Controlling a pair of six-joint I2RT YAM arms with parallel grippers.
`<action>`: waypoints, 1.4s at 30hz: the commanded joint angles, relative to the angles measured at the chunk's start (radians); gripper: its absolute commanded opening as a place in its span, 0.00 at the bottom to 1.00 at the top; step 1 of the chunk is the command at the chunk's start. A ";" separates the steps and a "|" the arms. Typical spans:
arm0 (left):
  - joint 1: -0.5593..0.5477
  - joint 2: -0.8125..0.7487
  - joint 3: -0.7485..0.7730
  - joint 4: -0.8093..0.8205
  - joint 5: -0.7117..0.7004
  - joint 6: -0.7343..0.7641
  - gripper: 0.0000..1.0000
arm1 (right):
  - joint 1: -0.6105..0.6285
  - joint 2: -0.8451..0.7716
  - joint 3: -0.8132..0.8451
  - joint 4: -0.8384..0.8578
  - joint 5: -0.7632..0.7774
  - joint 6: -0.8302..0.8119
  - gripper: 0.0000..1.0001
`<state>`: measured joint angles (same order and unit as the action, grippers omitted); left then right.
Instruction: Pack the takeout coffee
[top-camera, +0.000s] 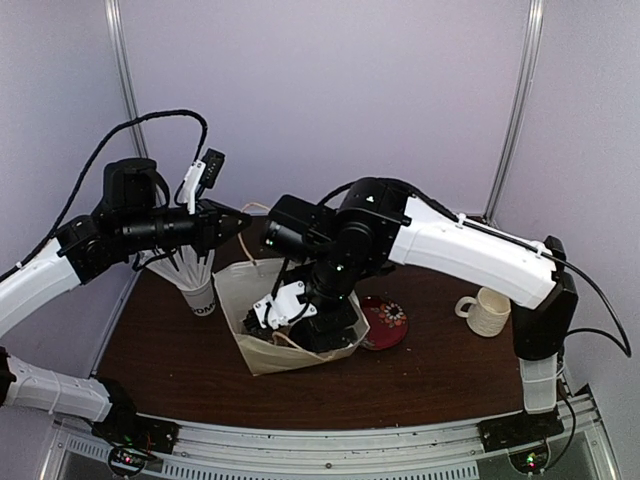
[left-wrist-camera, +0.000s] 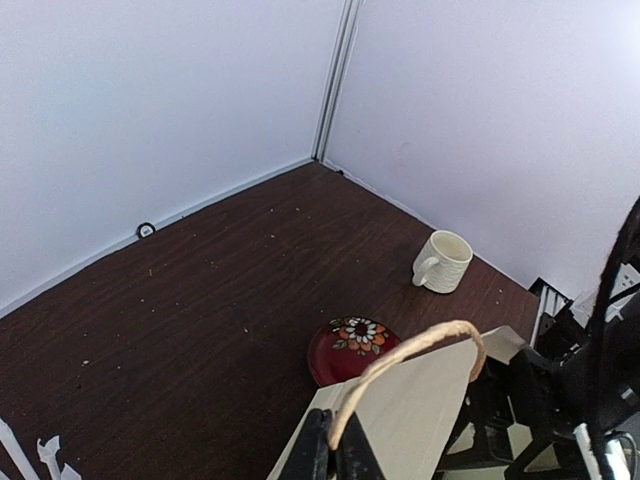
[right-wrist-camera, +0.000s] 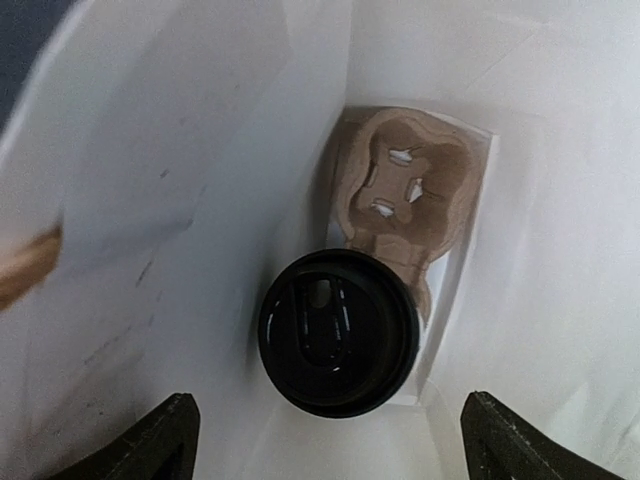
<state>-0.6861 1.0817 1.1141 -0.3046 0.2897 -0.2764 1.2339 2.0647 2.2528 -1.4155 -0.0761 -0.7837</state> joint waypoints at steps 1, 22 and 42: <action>0.004 0.022 -0.009 0.074 -0.025 0.051 0.00 | 0.000 -0.043 0.104 0.031 0.056 -0.043 0.95; 0.005 0.040 0.085 0.036 -0.094 0.295 0.00 | -0.182 -0.168 0.257 0.068 0.082 -0.052 0.95; 0.002 0.086 0.127 0.067 0.008 0.309 0.00 | -0.597 -0.411 -0.377 0.384 -0.041 0.167 0.96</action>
<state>-0.6861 1.1843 1.2549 -0.2893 0.2707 0.0330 0.6403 1.6932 1.8904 -1.0916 -0.0689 -0.6628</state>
